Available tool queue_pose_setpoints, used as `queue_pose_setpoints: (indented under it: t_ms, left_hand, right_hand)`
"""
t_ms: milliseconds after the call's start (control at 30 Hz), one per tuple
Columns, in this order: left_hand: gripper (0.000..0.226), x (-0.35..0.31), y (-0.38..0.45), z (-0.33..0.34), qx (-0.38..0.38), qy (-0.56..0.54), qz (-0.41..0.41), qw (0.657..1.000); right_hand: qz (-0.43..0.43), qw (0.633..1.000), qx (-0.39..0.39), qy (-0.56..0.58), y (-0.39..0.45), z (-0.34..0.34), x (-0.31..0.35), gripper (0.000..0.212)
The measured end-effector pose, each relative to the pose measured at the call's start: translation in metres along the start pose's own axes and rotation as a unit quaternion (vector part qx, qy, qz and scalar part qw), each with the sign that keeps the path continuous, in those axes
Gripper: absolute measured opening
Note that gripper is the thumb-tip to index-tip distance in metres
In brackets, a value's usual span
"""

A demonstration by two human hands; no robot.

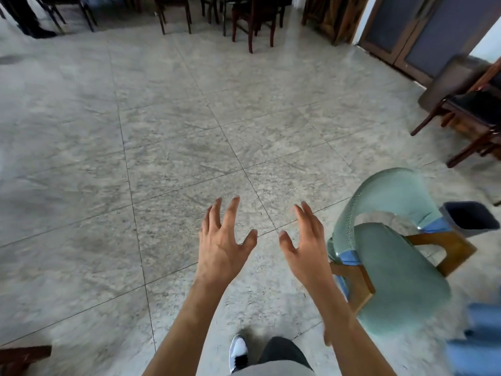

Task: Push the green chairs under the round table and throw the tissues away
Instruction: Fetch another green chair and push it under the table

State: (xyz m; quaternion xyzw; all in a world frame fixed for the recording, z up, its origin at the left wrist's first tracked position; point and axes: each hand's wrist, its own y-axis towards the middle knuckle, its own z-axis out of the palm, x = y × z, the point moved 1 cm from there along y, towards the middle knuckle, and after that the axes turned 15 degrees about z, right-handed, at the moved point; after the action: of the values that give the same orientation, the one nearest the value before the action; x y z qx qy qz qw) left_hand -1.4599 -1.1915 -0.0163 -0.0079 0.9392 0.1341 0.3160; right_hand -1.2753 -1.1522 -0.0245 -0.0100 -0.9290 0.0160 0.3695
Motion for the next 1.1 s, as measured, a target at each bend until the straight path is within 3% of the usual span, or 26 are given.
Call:
queue_pose_setpoints:
  t_ms: [1100]
  left_hand:
    - [0.080, 0.002, 0.422, 0.117, 0.070, -0.024, 0.105, 0.992]
  right_hand:
    - [0.116, 0.990, -0.069, 0.049, 0.391, -0.029, -0.009, 0.064]
